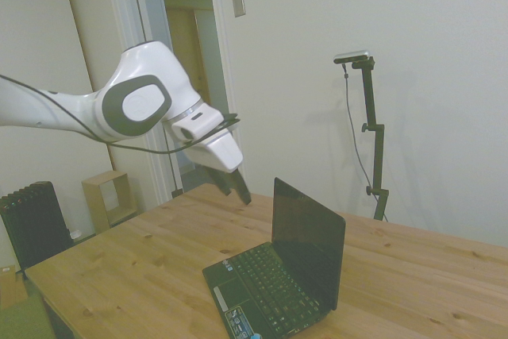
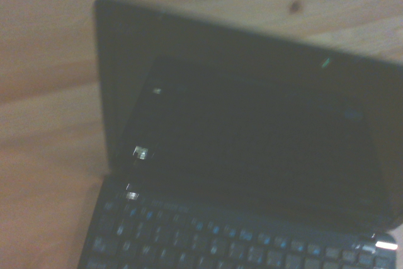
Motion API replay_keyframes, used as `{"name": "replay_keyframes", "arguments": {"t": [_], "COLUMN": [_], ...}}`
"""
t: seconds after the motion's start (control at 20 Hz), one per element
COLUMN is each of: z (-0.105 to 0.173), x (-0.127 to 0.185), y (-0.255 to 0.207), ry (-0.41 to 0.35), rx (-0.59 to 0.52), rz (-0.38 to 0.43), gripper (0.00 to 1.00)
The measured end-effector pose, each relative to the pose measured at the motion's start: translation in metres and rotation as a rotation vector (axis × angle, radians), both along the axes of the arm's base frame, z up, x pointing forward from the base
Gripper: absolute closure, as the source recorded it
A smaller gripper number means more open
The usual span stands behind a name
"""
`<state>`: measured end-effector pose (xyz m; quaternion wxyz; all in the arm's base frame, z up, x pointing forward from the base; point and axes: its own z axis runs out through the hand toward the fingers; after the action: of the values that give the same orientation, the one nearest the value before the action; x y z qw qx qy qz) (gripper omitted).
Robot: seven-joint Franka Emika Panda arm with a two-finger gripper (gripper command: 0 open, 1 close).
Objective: Close the laptop
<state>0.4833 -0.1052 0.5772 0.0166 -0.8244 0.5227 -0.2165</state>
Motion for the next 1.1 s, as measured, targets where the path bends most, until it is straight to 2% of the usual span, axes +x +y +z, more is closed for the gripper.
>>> {"name": "replay_keyframes", "arguments": {"t": [0.25,0.4,0.5,0.75,1.1], "z": [0.052,0.067,0.059,0.021,-0.029], "x": [0.034,0.051,0.067,0.109,0.152], "y": [-0.058,-0.089,-0.113,-0.166,-0.176], "ry": [-0.072,-0.079,-0.068,-0.004,0.119], "rx": [0.014,0.063,0.124,0.233,0.299], "rz": [-0.098,-0.153,-0.179,-0.204,-0.183], "gripper": [0.00,0.00,0.00,0.00,0.00]}}
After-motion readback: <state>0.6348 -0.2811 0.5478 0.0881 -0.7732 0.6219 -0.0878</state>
